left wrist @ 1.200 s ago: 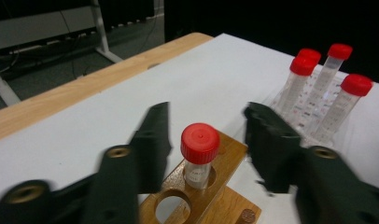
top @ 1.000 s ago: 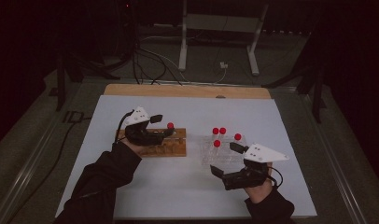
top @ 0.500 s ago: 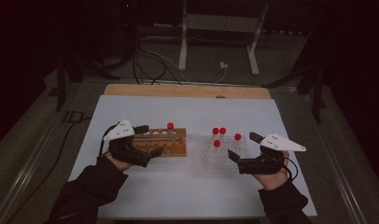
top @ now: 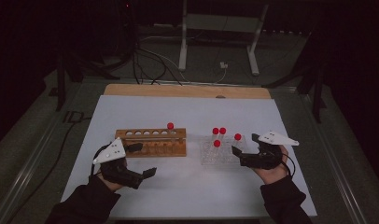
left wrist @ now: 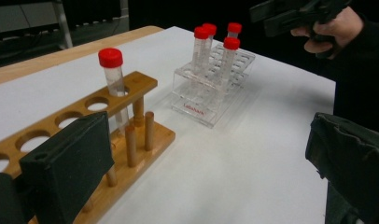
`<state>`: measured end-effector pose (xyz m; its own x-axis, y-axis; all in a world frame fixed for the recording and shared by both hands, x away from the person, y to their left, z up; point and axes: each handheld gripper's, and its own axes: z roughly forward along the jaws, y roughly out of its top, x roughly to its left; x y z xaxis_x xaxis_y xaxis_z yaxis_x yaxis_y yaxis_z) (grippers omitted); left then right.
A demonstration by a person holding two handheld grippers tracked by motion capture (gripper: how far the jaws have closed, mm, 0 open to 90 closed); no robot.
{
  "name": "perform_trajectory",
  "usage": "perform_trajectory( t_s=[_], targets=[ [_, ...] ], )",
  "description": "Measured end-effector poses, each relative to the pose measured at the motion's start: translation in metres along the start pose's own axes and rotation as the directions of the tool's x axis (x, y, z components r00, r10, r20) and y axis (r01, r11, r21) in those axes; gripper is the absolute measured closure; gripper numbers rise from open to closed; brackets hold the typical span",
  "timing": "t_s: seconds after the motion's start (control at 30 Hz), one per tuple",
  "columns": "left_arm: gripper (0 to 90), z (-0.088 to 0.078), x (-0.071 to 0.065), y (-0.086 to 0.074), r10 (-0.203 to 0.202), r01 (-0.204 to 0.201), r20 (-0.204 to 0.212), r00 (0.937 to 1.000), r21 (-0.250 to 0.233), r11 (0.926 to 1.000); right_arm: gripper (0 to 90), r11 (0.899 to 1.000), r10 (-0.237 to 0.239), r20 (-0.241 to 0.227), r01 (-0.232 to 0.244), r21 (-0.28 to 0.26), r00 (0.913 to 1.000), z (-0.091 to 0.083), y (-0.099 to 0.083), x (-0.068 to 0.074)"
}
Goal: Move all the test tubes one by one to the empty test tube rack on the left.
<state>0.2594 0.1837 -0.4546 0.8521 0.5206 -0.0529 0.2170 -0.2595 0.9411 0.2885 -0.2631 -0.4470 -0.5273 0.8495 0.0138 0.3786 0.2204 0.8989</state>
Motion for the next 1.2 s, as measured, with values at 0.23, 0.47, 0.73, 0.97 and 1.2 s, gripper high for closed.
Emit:
perform_trajectory(
  t_s=[0.23,0.47,0.73,0.97,1.2],
  targets=[
    [1.4,-0.005,-0.005,-0.012,-0.012,0.012,0.001,0.9999,0.009,0.9999,20.1,0.999,0.011,0.029,-0.012,0.051,0.9995,0.013,-0.008,-0.007],
    [1.4,-0.009,-0.005,-0.02,-0.02,0.02,-0.005,0.9998,0.016,0.9997,36.8,0.997,0.004,0.037,-0.007,0.078,0.9993,0.022,-0.012,-0.01],
    [1.4,-0.006,-0.005,-0.027,-0.021,0.021,-0.003,0.9998,0.033,0.9992,52.9,0.995,-0.002,0.034,-0.001,0.096,0.9994,0.03,-0.013,-0.013],
    [1.4,-0.006,-0.004,-0.029,-0.021,0.021,-0.002,0.9998,0.033,0.9992,62.4,0.993,-0.019,0.027,0.015,0.118,0.9995,0.037,-0.013,-0.01],
    [1.4,-0.006,-0.003,-0.029,-0.02,0.02,-0.004,0.9998,0.036,0.9991,71.8,0.99,-0.027,0.037,0.022,0.136,0.999,0.041,-0.012,-0.009]
  ],
)
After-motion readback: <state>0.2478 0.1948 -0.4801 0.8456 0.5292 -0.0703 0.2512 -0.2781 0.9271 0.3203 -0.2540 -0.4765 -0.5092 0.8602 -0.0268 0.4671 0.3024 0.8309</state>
